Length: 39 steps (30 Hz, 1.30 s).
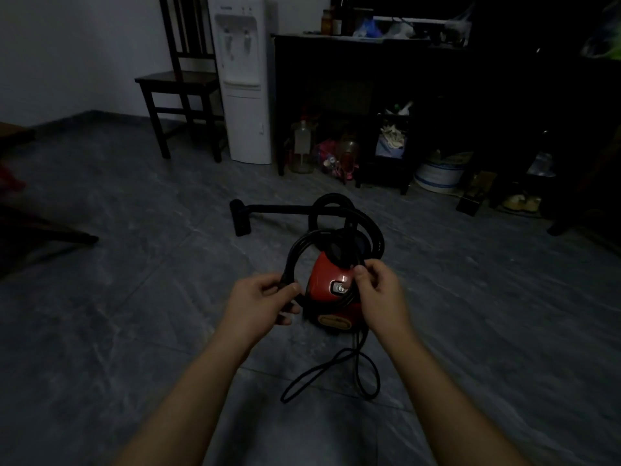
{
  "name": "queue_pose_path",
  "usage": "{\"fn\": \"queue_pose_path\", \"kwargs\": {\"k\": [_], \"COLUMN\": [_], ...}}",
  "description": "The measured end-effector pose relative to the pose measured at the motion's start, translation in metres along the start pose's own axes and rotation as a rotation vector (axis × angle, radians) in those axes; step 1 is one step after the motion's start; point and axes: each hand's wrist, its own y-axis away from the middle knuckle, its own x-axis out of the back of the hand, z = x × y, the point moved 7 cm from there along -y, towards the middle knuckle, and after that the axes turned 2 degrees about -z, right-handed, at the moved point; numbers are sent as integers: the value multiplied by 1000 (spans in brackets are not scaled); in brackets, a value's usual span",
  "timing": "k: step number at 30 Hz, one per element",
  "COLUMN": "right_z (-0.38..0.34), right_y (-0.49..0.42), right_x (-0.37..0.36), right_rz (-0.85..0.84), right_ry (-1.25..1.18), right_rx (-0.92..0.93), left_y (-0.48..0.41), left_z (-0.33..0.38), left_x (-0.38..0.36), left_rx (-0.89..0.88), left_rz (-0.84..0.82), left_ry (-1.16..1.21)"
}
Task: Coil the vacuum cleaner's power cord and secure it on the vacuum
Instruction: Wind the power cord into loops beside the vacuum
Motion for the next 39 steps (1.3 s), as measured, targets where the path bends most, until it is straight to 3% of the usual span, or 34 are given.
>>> {"fn": "queue_pose_path", "kwargs": {"k": [5, 9, 11, 15, 17, 21, 29, 35, 39], "right_z": [1, -2, -5, -2, -1, -2, -13, -14, -17], "right_y": [-2, -4, -2, -2, -1, 3, 5, 4, 5], "right_x": [3, 4, 6, 7, 4, -5, -16, -14, -18], "right_rz": [-16, -76, -91, -109, -132, -185, -264, -295, -319], "right_ry": [51, 143, 170, 199, 233, 291, 154, 148, 138], "right_rx": [-4, 35, 48, 47, 71, 123, 93, 89, 98], "left_y": [-1, -2, -5, -10, -12, -9, -8, -4, -5], "left_z": [-11, -30, -35, -32, -24, -7, -18, 10, 7], "left_x": [-5, -5, -1, 6, 9, 16, 0, 20, 15], "left_rx": [93, 153, 146, 156, 98, -123, -113, -338, -303], "left_rz": [-108, -184, -163, -77, -26, 100, -118, 152, -7], "left_ry": [-108, -338, -415, -344, -365, -648, -597, -675, -692]}}
